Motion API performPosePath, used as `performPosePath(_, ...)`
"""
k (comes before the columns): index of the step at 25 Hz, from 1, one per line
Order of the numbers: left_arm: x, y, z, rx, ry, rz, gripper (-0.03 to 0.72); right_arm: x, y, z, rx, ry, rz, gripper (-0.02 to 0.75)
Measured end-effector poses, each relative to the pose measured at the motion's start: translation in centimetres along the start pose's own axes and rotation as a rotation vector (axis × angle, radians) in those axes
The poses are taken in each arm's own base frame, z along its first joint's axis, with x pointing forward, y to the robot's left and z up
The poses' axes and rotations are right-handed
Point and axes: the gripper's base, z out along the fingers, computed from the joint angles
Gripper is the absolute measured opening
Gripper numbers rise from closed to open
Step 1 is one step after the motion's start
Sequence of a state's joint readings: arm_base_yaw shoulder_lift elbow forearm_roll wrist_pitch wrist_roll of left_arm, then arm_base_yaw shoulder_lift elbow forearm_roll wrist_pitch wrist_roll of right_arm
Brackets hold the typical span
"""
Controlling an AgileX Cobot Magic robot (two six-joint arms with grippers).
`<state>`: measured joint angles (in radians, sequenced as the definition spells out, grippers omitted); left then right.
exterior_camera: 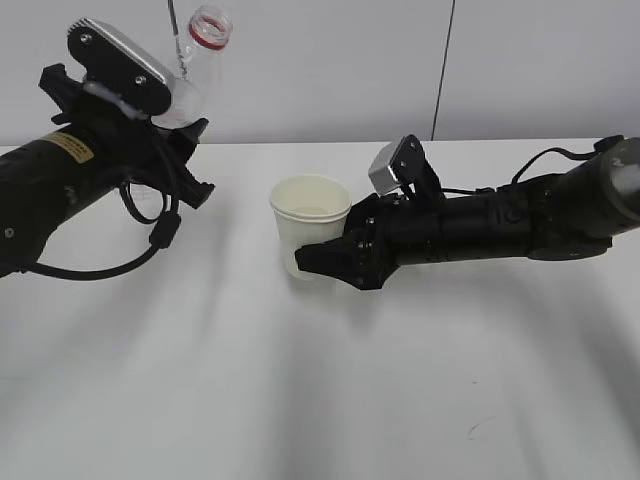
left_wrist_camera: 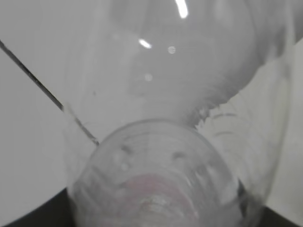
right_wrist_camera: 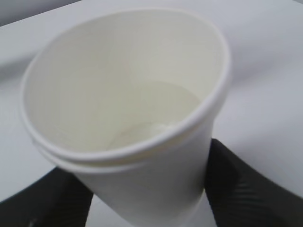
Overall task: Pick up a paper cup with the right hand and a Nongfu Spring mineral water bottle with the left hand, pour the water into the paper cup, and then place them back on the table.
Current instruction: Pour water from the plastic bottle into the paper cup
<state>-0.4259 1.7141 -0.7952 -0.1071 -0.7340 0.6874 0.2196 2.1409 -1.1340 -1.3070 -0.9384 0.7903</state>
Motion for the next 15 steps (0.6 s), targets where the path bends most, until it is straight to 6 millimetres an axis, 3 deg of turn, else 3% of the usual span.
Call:
performPosePath(11,1.2,-0.8,0.7,-0.001,0.009,-0.515,0.349,-0.1,-1.1,-0.5,0.086,-0.030,0.041,0.501)
performPosePath(15,2.2,-1.6,1.3,-0.012,-0.007,-0.607,0.349,-0.2,-1.4,-0.5,0.110,-0.041,0.041,0.501)
